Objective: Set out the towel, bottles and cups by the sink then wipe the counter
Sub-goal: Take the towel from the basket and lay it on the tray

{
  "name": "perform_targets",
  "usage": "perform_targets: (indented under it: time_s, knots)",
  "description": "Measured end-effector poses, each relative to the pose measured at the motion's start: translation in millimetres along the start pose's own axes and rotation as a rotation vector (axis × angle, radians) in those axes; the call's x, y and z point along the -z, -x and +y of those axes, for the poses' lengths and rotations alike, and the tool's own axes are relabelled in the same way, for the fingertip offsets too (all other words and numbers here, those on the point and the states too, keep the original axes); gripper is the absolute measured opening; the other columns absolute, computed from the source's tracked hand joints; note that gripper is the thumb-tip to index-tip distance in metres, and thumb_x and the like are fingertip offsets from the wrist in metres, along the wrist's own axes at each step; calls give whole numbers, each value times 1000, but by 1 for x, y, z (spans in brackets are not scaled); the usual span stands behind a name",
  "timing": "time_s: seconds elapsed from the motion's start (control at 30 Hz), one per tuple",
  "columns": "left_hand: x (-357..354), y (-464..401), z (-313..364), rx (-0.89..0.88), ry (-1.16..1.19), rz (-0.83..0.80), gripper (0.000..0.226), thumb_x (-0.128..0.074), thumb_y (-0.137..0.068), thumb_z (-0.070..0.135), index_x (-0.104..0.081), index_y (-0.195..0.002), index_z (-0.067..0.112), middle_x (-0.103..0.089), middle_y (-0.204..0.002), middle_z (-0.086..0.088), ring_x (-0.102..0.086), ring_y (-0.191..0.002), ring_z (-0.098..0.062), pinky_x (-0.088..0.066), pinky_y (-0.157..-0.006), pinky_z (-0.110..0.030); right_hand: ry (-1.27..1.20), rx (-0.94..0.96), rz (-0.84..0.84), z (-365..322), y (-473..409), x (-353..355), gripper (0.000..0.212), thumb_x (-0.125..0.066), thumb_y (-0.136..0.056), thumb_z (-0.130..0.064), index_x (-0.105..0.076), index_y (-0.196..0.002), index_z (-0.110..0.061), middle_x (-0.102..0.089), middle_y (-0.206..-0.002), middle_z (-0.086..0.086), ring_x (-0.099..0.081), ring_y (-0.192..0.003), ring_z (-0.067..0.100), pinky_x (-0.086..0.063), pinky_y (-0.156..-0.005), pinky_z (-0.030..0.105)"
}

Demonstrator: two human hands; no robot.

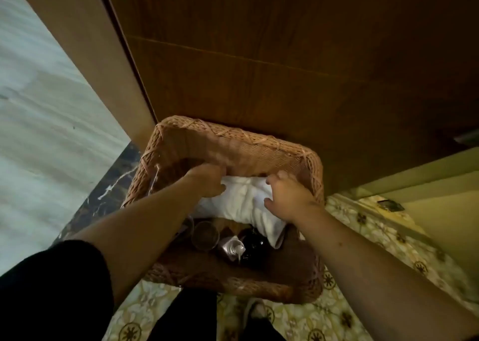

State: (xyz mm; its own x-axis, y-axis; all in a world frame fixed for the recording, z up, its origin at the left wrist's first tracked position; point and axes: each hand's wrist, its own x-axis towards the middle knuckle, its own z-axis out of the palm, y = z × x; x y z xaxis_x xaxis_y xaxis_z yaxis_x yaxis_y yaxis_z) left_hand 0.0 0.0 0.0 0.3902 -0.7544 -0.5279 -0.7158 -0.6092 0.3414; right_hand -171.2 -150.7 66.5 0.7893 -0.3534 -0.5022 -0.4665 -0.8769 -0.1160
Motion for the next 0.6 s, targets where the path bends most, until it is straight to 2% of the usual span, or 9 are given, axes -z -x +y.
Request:
perform_targets:
  time_s: [0.1,0.2,0.33,0.47,0.53,0.6]
  knots:
    - [-16,-25,-14,10,-12,-46,61,-57,-97,37,-37,-149,12,-45,-149,-14,-43,-135,-31,-36,-112,-41,100,-47,-43,0,-31,-15,67,-64,-87,-50,-40,-140,-16,-37,-138,12,-35,-127,32,-44,-92,44]
    - [-39,-47,-19,37,8,-69,68,-61,-93,33,-31,-152,15,-38,-153,-12,-41,-137,-31,-37,-112,-45,203,-121,-119,3,-54,-30,81,-62,-83,-63,-34,-143,-16,-36,-141,14,-35,-129,35,-42,-93,46]
    - [-68,-71,-20,142,-78,-72,69,-65,-89,29,-37,-149,12,-36,-153,-14,-39,-138,-35,-37,-112,-49,300,-164,-169,6,-75,-48,97,-62,-72,-75,-34,-143,-15,-40,-143,17,-41,-127,38,-41,-95,47]
    - [-93,-88,-26,180,-44,-76,75,-62,-90,41,-30,-152,13,-30,-157,-13,-33,-142,-35,-31,-114,-50,339,-215,-248,7,-92,-59,118,-69,-59,-82,-31,-145,-11,-42,-145,20,-42,-130,41,-41,-96,48]
    - [-100,-94,-26,204,-74,-14,73,-62,-90,41,-32,-147,8,-36,-150,-18,-39,-137,-36,-35,-109,-48,356,-241,-275,5,-98,-61,116,-73,-62,-76,-30,-147,-9,-43,-146,20,-41,-131,40,-41,-96,47]
    - [-105,-96,-24,232,-98,39,73,-66,-88,38,-32,-142,3,-41,-143,-21,-49,-128,-37,-41,-102,-46,367,-230,-268,3,-103,-62,102,-75,-69,-66,-36,-144,-9,-46,-143,17,-43,-129,37,-43,-93,44]
